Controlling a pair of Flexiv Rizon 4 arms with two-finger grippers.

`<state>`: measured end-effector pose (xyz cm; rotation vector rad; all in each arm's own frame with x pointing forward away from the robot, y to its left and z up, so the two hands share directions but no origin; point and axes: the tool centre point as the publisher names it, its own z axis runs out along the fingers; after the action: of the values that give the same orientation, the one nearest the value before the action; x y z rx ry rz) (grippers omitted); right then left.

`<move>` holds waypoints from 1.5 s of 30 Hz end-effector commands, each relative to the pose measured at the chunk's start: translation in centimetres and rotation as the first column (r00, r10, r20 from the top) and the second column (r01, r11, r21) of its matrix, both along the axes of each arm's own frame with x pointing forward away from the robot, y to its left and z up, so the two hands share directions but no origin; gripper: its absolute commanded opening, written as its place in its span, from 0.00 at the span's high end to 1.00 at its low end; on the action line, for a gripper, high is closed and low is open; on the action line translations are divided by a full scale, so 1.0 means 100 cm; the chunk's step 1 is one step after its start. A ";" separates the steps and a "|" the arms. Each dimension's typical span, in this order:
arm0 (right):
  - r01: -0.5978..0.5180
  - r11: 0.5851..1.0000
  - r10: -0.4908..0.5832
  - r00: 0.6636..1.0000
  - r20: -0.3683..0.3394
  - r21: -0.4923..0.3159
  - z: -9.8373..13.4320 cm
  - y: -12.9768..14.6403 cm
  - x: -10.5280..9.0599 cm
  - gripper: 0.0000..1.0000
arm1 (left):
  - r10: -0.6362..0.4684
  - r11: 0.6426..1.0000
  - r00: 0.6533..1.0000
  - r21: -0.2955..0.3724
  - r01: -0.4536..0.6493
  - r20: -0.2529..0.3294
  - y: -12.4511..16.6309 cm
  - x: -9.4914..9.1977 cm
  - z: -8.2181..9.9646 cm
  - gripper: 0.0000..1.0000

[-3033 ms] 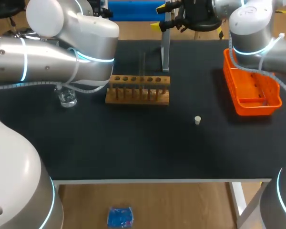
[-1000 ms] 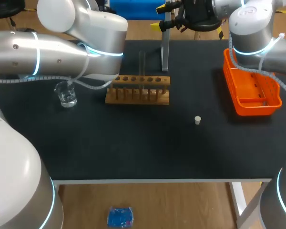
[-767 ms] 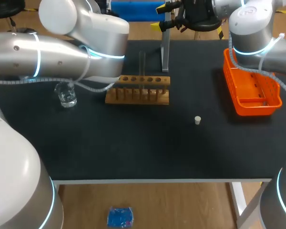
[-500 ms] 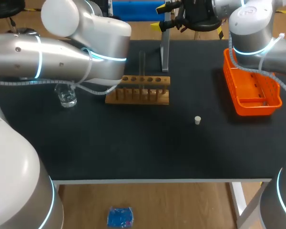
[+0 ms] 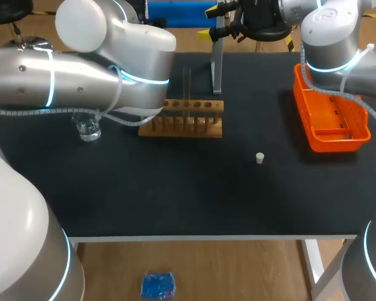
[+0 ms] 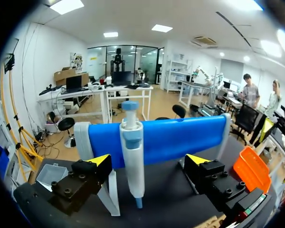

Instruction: Invert the test tube, pick up the pipette, mount the tip to pipette, aspirate from beaker and dispense into the tube, eject the tip, return the pipette, and cap with the stopper.

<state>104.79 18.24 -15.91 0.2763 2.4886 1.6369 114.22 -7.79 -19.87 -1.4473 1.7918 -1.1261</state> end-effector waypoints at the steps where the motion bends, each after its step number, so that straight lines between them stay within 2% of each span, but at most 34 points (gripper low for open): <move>1: -0.002 1.000 0.002 1.000 -0.002 -0.003 0.001 -0.001 0.000 0.00 | -0.083 0.996 0.997 -0.037 0.083 0.000 0.004 -0.023 0.014 0.00; 3: -0.002 1.000 0.002 1.000 -0.002 -0.003 0.001 -0.001 0.000 0.00 | -0.142 0.988 0.990 -0.051 0.143 0.010 0.000 -0.032 0.020 0.00; 9: -0.002 1.000 0.002 1.000 -0.002 -0.003 0.001 -0.001 0.000 0.00 | -0.279 0.959 0.959 -0.031 0.280 0.039 -0.005 -0.060 0.039 0.00; 14: -0.002 1.000 0.002 1.000 -0.002 -0.003 0.001 -0.001 0.000 0.00 | -0.477 0.877 0.873 -0.012 0.481 0.104 -0.013 -0.083 0.058 0.00; 18: -0.002 1.000 0.002 1.000 -0.002 -0.003 0.001 -0.001 0.000 0.00 | -0.583 0.810 0.805 0.003 0.586 0.110 -0.018 -0.104 0.067 0.00; 24: -0.002 1.000 0.002 1.000 -0.002 -0.003 0.001 -0.001 0.000 0.00 | -0.675 0.736 0.730 0.028 0.677 0.107 -0.024 -0.134 0.075 0.00; 28: -0.002 1.000 0.002 1.000 -0.002 -0.003 0.001 -0.001 0.000 0.00 | -0.707 0.706 0.700 0.043 0.707 0.104 -0.026 -0.154 0.077 0.00; 34: -0.002 1.000 0.002 1.000 -0.002 -0.003 0.001 -0.001 0.000 0.00 | -0.740 0.672 0.665 0.057 0.738 0.103 -0.032 -0.180 0.073 0.00; 38: -0.002 1.000 0.002 1.000 -0.002 -0.003 0.001 -0.001 0.000 0.00 | -0.746 0.665 0.658 0.067 0.744 0.105 -0.035 -0.193 0.064 0.00; 42: -0.002 1.000 0.002 1.000 -0.002 -0.003 0.001 -0.001 0.000 0.00 | -0.748 0.663 0.655 0.077 0.745 0.106 -0.040 -0.204 0.048 0.00; 45: -0.002 1.000 0.002 1.000 -0.002 -0.003 0.001 -0.001 0.000 0.00 | -0.733 0.679 0.671 0.071 0.730 0.111 -0.041 -0.209 0.029 0.00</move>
<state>104.79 18.24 -15.91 0.2762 2.4886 1.6369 94.07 -11.73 -15.58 -0.5522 2.3925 -1.5085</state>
